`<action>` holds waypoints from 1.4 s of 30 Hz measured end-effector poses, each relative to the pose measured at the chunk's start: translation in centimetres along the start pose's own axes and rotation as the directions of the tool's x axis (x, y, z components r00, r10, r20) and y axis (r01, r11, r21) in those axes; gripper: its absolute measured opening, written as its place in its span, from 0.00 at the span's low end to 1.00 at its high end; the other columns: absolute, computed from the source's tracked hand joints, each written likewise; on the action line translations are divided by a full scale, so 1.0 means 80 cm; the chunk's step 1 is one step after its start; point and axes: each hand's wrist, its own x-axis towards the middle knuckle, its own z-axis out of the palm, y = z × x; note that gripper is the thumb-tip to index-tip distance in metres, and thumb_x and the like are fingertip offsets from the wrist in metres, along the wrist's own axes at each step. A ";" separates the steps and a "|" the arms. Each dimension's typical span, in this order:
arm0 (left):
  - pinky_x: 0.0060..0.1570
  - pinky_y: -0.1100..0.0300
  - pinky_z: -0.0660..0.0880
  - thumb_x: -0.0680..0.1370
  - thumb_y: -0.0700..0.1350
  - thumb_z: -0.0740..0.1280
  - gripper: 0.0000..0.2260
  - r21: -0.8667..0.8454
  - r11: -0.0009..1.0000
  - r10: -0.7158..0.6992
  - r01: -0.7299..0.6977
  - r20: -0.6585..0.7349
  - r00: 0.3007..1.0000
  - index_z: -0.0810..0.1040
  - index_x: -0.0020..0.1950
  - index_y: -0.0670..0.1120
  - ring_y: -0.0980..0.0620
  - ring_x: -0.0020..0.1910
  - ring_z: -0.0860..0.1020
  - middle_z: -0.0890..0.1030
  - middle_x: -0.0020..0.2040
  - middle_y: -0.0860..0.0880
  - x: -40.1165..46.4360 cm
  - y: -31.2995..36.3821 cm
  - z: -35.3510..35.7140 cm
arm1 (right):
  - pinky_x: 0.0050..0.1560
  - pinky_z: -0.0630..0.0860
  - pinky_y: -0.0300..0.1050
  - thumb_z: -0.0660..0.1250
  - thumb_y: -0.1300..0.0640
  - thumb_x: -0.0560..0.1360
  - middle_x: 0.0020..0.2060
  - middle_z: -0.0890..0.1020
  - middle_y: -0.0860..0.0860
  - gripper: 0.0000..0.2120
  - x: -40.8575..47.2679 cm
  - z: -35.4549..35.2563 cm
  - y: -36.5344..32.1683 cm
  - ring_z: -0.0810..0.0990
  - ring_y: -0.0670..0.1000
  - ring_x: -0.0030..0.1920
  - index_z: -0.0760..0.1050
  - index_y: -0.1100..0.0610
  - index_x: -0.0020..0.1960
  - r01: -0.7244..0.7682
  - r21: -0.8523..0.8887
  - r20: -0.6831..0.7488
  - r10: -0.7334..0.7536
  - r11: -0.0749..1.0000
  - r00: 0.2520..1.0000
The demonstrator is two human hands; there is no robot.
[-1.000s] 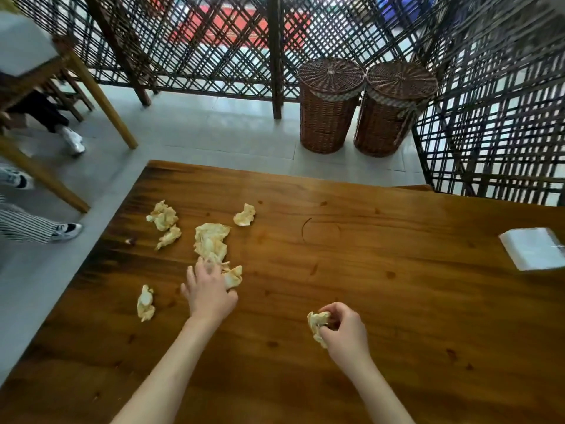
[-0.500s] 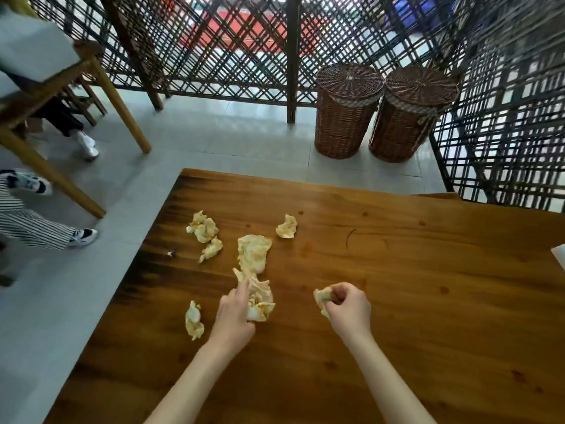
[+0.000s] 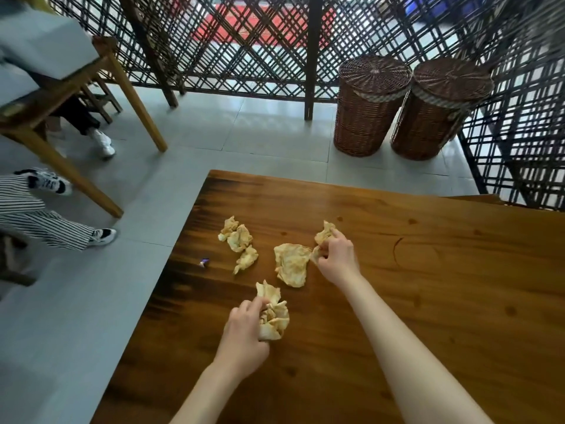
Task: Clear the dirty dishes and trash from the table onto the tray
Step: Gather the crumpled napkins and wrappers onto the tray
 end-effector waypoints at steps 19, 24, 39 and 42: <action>0.66 0.55 0.61 0.70 0.61 0.65 0.31 0.033 0.996 -0.082 0.079 0.089 0.993 0.64 0.71 0.54 0.53 0.67 0.61 0.63 0.69 0.54 0.017 -0.013 -0.005 | 0.45 0.70 0.37 0.66 0.62 0.72 0.46 0.78 0.53 0.10 -0.016 0.010 -0.001 0.76 0.49 0.45 0.81 0.61 0.51 -0.007 0.164 -0.189 0.039 0.986 0.981; 0.67 0.52 0.61 0.74 0.52 0.66 0.29 0.031 0.991 -0.131 0.128 0.132 0.983 0.60 0.74 0.54 0.47 0.68 0.63 0.63 0.69 0.49 0.033 0.013 0.018 | 0.49 0.70 0.35 0.69 0.61 0.69 0.54 0.77 0.53 0.11 -0.018 0.016 -0.019 0.76 0.48 0.52 0.81 0.56 0.51 -0.005 0.205 0.024 0.000 0.979 1.000; 0.61 0.54 0.72 0.71 0.49 0.71 0.27 -0.086 0.973 -0.221 0.214 -0.089 0.971 0.67 0.68 0.51 0.52 0.58 0.70 0.70 0.58 0.50 0.051 -0.028 -0.014 | 0.49 0.76 0.44 0.66 0.65 0.71 0.50 0.77 0.51 0.16 -0.029 0.069 -0.052 0.76 0.53 0.52 0.74 0.52 0.56 0.069 0.067 0.083 -0.074 0.995 0.994; 0.64 0.54 0.66 0.70 0.57 0.69 0.29 0.039 0.976 -0.202 0.215 -0.211 0.956 0.66 0.68 0.50 0.49 0.63 0.66 0.68 0.64 0.49 0.071 -0.031 -0.026 | 0.52 0.77 0.46 0.68 0.66 0.70 0.52 0.77 0.51 0.27 -0.033 0.063 -0.053 0.77 0.52 0.53 0.65 0.52 0.64 -0.046 0.273 0.066 0.029 0.961 0.997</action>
